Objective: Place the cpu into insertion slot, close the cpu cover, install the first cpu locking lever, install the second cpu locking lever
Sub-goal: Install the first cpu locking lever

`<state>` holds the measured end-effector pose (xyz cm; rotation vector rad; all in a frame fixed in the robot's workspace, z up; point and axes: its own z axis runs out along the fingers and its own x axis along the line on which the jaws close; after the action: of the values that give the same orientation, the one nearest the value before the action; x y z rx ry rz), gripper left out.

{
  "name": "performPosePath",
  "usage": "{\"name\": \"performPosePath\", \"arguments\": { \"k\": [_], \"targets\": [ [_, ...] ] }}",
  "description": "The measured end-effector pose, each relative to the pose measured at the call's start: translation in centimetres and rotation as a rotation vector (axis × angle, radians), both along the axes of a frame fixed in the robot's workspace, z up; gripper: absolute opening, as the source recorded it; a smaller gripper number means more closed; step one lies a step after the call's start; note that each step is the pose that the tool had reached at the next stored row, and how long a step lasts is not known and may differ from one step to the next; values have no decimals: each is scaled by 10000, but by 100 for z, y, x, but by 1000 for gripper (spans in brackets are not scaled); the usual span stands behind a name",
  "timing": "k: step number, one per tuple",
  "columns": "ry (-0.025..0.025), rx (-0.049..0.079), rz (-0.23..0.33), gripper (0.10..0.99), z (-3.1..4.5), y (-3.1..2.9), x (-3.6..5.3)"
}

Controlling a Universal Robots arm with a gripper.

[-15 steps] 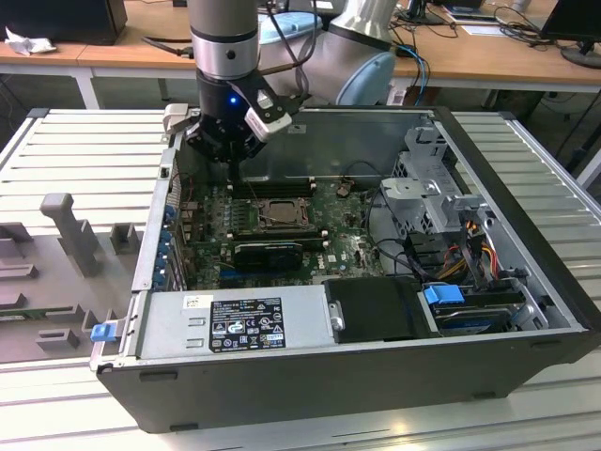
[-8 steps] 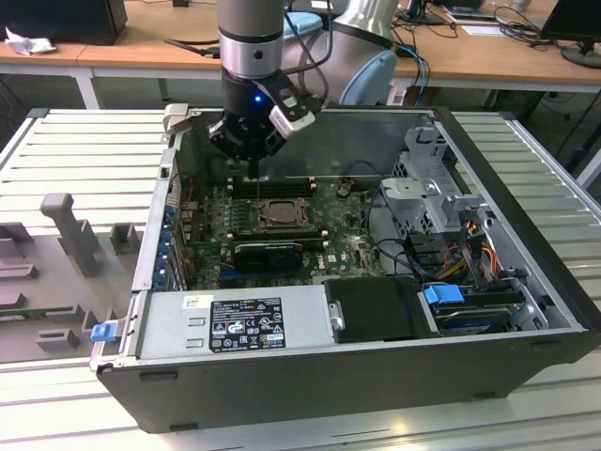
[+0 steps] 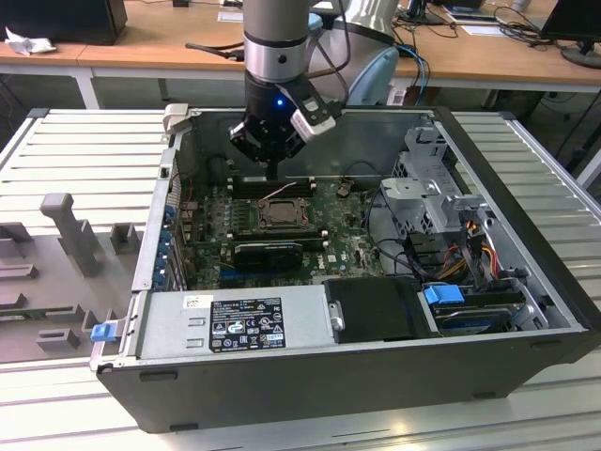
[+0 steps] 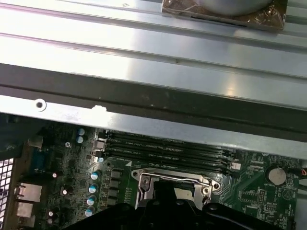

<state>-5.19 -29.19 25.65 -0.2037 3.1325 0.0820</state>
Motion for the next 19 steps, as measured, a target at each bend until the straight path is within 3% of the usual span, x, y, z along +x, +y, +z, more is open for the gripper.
{"name": "performPosePath", "arguments": {
  "k": [2,5,8,10,12,19],
  "targets": [
    [0,28,-171,106,-9,1,11],
    [2,26,-248,106,-83,0,127],
    [1,71,-420,106,-123,0,144],
    [5,254,-566,106,-147,7,146],
    [7,318,-576,106,-167,14,147],
    [7,330,-608,106,-279,48,198]
  ]
}}
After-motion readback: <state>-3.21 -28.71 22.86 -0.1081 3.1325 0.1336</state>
